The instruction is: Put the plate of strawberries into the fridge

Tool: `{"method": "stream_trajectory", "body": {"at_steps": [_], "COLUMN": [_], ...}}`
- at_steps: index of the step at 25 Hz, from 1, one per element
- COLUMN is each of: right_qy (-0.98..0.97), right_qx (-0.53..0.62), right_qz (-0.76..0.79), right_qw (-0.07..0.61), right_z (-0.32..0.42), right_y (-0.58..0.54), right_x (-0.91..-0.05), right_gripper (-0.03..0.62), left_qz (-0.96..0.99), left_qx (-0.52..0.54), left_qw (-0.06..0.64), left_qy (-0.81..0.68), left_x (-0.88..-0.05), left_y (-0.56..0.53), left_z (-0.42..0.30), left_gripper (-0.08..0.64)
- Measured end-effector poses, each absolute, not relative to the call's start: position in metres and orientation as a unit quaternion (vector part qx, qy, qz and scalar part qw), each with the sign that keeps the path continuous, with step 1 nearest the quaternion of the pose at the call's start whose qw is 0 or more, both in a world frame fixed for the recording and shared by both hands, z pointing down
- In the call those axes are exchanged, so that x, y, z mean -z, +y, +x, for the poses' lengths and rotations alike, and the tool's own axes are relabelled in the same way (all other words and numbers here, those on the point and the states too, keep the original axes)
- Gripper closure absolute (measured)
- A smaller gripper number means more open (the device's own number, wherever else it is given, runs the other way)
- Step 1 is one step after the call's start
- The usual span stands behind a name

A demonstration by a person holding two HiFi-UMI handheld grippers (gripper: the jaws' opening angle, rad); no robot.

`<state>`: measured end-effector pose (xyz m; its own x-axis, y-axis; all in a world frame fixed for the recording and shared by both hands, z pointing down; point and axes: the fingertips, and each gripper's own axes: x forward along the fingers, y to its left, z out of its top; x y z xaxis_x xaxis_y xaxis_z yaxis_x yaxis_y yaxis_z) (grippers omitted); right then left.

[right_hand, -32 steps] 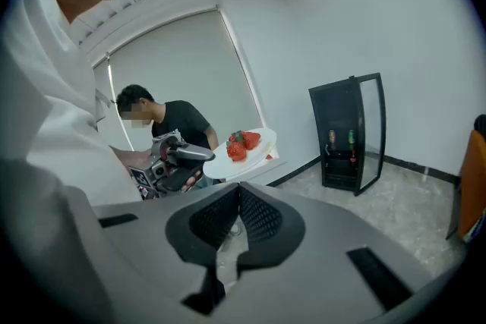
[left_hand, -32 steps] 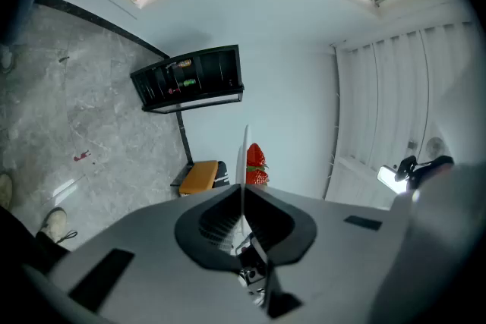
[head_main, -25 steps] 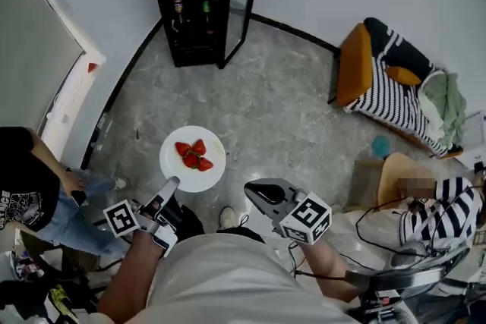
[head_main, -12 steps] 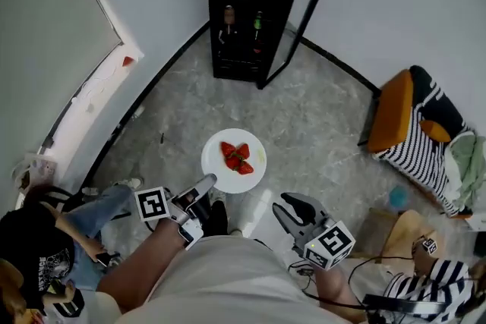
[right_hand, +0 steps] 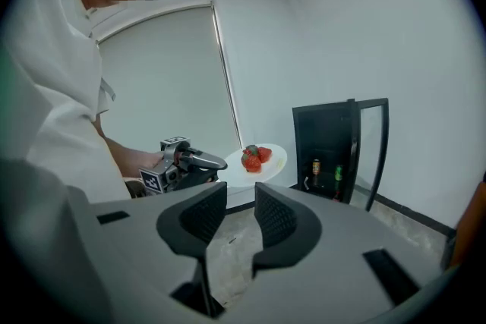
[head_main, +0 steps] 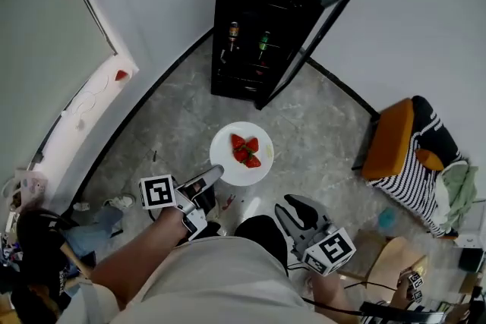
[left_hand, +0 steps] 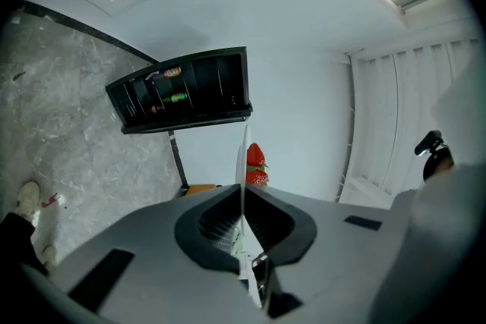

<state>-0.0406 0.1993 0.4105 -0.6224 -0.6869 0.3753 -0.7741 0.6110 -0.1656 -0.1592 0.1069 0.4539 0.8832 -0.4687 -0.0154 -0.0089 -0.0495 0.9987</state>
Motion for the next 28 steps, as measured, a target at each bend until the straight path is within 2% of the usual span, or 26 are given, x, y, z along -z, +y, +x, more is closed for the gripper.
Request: {"method": "stream_trajectory", "body": {"at_steps": [9, 15, 21, 28], "right_qy": [-0.895, -0.91, -0.915, -0.908], "right_qx": [-0.159, -0.145, -0.146, -0.163], "right_qz": [0.391, 0.358, 0.34, 0.347], "right_qw": [0.147, 0.154, 0.16, 0.169], "right_z": [0.009, 0.074, 0.105, 0.129], "right_y": [0.099, 0.007, -0.012, -0.079], "right_x": [-0.421, -0.412, -0.416, -0.424], "right_gripper": [0.479, 0.479, 0.479, 0.479], "left_qz": [0.687, 0.677, 0.667, 0.664], "left_qx": [0.202, 0.229, 0.268, 0.245], "left_qw": [0.664, 0.649, 0.633, 0.62], "left_qy": [-0.213, -0.259, -0.287, -0.338], "left_x": [-0.474, -0.486, -0.504, -0.55], "left_y": [-0.01, -0.104, -0.158, -0.269], "left_z": [-0.123, -0.075, -0.055, -0.042], "left_gripper": [0.535, 0.535, 0.535, 0.535]}}
